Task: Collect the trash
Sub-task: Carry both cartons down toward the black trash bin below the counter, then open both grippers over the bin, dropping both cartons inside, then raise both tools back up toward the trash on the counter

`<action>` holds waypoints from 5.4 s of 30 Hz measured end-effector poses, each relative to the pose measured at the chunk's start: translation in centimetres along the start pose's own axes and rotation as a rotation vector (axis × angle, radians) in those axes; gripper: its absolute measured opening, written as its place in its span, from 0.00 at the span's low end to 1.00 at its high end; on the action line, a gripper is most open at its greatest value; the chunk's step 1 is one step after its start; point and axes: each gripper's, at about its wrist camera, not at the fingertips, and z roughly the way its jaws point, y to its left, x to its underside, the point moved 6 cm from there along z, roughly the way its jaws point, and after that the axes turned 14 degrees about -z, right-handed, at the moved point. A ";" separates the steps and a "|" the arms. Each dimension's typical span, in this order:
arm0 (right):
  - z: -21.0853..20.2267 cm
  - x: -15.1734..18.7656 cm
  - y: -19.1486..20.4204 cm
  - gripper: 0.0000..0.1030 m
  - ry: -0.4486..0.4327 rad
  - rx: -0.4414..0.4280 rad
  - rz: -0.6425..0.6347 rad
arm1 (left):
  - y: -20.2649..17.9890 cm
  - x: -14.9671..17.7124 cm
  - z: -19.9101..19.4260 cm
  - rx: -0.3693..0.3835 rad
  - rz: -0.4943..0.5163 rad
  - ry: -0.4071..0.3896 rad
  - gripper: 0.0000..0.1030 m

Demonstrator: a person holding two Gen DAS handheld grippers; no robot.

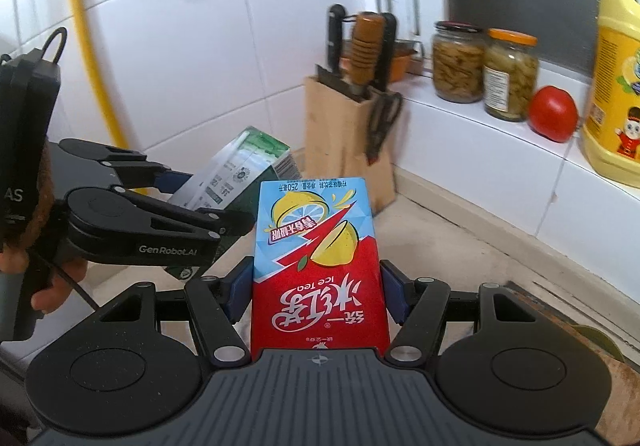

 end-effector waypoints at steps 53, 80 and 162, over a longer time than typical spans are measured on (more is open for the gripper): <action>2.4 0.6 34.8 0.68 0.106 -0.503 -0.418 | 24.0 23.9 -16.2 -0.443 -0.565 0.074 0.45; 8.7 8.2 39.8 0.68 0.350 -0.531 -0.414 | 26.3 33.1 -12.4 -0.480 -0.754 0.260 0.45; 23.6 19.8 43.5 0.77 0.602 -0.407 -0.347 | 30.0 42.2 -5.9 -0.664 -1.253 0.263 0.58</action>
